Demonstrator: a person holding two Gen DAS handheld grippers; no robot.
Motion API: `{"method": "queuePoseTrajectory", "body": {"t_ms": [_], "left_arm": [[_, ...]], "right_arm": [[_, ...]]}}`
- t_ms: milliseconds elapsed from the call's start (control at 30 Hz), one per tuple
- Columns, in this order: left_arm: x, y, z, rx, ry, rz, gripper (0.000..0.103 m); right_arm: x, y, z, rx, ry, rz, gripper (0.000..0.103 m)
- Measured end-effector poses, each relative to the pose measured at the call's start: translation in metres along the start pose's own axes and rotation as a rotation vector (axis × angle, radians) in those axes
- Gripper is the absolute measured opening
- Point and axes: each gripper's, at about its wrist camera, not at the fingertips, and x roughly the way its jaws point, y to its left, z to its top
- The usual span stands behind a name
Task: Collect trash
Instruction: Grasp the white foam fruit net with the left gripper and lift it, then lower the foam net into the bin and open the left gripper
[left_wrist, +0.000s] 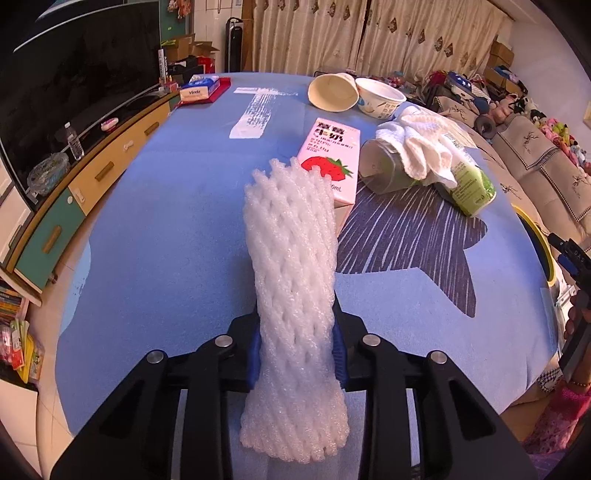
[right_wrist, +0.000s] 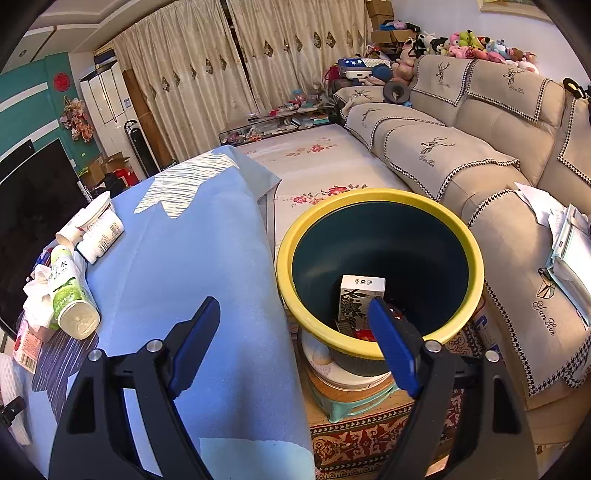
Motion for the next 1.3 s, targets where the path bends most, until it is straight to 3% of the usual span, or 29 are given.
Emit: {"method": "queuePoseTrajectory", "body": {"t_ms": [200, 467, 900, 1033, 1300], "left_arm": [[-0.026, -0.014, 0.007, 0.039, -0.064, -0.030, 0.029], [-0.039, -0.079, 0.037, 0.165, -0.129, -0.155, 0.029], [-0.008, -0.282, 0.092, 0.503, -0.099, -0.415, 0.029], [0.013, -0.354, 0.104, 0.583, -0.044, -0.484, 0.029], [0.076, -0.472, 0.107, 0.662, 0.088, -0.536, 0.030]], "right_arm": [[-0.008, -0.005, -0.001, 0.009, -0.023, -0.026, 0.078], [-0.022, -0.027, -0.004, 0.025, -0.054, -0.089, 0.078], [-0.045, -0.112, -0.005, 0.159, -0.104, -0.231, 0.078], [-0.048, -0.134, -0.006, 0.193, -0.106, -0.254, 0.078], [-0.043, -0.162, -0.013, 0.238, -0.088, -0.261, 0.078]]}}
